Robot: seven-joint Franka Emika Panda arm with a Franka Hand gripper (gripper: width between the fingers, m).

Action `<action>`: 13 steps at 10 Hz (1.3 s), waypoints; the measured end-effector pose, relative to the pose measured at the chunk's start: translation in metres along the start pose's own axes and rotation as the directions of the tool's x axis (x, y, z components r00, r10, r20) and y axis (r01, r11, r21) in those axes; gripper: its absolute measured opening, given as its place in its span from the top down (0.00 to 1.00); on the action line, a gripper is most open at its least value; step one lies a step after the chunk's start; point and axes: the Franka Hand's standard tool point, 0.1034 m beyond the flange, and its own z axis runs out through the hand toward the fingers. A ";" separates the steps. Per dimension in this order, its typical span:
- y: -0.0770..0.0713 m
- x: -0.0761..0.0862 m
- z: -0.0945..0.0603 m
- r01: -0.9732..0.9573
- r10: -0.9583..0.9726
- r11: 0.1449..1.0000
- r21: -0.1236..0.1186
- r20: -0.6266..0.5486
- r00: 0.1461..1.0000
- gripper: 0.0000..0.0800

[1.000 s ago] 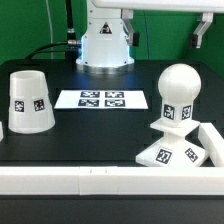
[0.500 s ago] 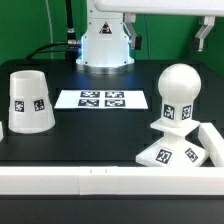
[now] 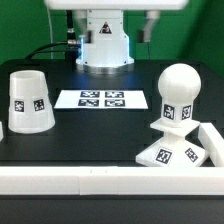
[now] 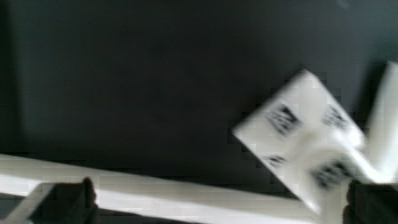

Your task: Assemble lamp

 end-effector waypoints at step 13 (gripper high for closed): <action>0.049 -0.078 0.026 -0.019 0.018 1.000 0.023 0.051 0.999 0.13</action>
Offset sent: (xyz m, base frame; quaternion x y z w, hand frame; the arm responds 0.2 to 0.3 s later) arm 0.0000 0.0000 0.0000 0.0000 0.0000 0.0000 1.0000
